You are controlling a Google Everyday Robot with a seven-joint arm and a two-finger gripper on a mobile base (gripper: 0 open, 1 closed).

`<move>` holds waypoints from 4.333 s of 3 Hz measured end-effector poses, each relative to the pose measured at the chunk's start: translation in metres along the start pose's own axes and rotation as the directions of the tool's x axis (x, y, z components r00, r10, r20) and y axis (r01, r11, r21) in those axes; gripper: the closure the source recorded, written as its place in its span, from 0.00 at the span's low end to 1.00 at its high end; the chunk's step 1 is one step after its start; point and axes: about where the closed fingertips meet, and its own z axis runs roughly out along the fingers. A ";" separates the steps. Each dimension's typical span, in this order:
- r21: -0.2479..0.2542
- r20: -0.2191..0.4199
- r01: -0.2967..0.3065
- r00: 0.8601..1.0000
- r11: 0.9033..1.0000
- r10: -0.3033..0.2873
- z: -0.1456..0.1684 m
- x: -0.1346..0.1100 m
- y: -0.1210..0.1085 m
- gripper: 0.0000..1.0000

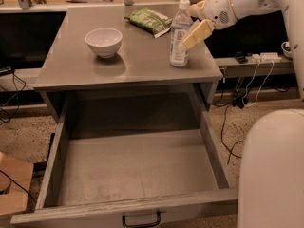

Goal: Place blue plastic bottle into top drawer

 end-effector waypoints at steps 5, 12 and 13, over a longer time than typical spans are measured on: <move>0.071 -0.100 0.197 0.977 0.978 -0.190 0.011 -0.080 0.029 0.96; -0.390 -0.215 0.154 0.943 0.908 -0.253 0.122 -0.060 0.340 1.00; -0.505 -0.287 0.109 0.914 0.856 -0.286 0.152 -0.024 0.374 1.00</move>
Offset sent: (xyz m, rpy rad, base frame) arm 0.0327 0.0210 0.0007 0.0220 0.0403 0.0333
